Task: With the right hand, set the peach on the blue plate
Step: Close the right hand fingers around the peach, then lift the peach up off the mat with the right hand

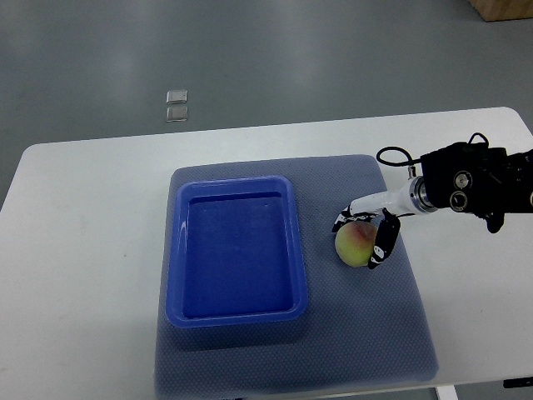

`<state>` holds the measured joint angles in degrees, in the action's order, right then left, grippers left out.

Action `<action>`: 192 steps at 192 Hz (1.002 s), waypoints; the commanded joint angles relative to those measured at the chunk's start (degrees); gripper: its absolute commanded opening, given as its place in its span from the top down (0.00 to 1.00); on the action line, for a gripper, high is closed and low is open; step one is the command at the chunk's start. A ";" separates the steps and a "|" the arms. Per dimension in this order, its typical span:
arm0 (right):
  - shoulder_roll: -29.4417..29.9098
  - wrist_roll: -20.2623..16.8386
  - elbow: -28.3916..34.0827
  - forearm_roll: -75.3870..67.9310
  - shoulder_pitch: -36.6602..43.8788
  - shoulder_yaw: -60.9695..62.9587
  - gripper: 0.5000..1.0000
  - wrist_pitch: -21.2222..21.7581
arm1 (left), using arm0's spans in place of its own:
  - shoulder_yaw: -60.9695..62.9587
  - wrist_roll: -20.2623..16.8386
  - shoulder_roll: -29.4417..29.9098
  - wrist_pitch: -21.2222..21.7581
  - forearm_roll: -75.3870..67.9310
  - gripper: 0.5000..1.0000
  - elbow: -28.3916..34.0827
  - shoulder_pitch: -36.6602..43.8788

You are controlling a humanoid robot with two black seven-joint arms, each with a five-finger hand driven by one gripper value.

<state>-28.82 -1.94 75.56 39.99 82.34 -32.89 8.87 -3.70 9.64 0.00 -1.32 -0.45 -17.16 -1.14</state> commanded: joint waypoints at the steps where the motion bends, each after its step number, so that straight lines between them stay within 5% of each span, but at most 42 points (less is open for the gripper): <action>1: -0.01 0.09 0.02 0.61 -0.43 0.11 0.64 -0.78 | 0.00 0.03 0.00 0.00 0.01 0.00 -0.07 0.00; 7: -0.01 0.09 0.02 0.61 -0.43 0.11 0.64 -0.78 | 0.00 0.03 0.00 0.00 0.01 0.00 -0.07 0.00; 8: -0.09 0.09 -0.06 1.83 -0.69 0.11 0.97 -1.04 | 0.09 0.03 0.00 0.00 0.01 0.00 -0.07 0.00; 10: -0.09 0.09 -0.06 2.10 -0.69 0.11 1.00 -1.13 | 0.01 0.03 0.00 0.00 0.01 0.00 -0.07 0.00; 51: -1.68 0.09 0.29 2.72 0.54 0.37 1.00 -1.05 | 0.00 0.03 0.00 0.00 0.01 0.00 -0.07 0.00; 77: -4.31 0.09 3.36 1.76 10.03 2.48 1.00 1.94 | 0.09 0.03 0.00 0.00 0.01 0.00 -0.07 0.00; 78: -5.88 0.09 4.76 0.45 15.43 3.09 1.00 4.03 | 0.01 0.03 0.00 0.00 0.01 0.00 -0.07 0.00; 96: -6.33 0.01 5.21 -1.32 20.14 3.01 1.00 5.55 | 0.00 0.03 0.00 0.00 0.01 0.00 -0.07 0.00; 99: -6.60 0.01 5.38 -4.30 25.67 3.01 1.00 8.26 | 0.00 -0.06 0.00 0.00 0.01 0.00 -0.07 0.00; 140: -4.84 -0.08 5.47 -7.56 32.80 2.92 1.00 11.35 | 0.09 -0.06 0.00 0.00 0.01 0.00 -0.07 0.00; 169: 0.61 -0.08 4.77 -10.20 34.82 2.39 1.00 10.55 | 0.00 0.03 0.00 0.00 0.01 0.00 -0.16 0.00; 181: 7.81 0.01 1.35 -11.16 33.94 2.22 1.00 8.80 | 0.09 -0.06 0.00 0.00 0.01 0.00 -0.24 0.00; 191: 7.82 0.01 1.34 -11.16 33.94 2.22 1.00 8.80 | 0.09 -0.06 0.00 0.00 0.01 0.00 -0.24 0.00; 192: 11.82 0.09 -1.09 -11.25 32.55 2.13 1.00 7.58 | 0.01 -0.06 0.00 -0.09 0.01 0.00 -0.24 0.00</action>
<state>-24.37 -2.00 78.63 29.27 116.78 -30.57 18.54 -3.65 9.61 0.00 -1.32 -0.44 -17.36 -1.16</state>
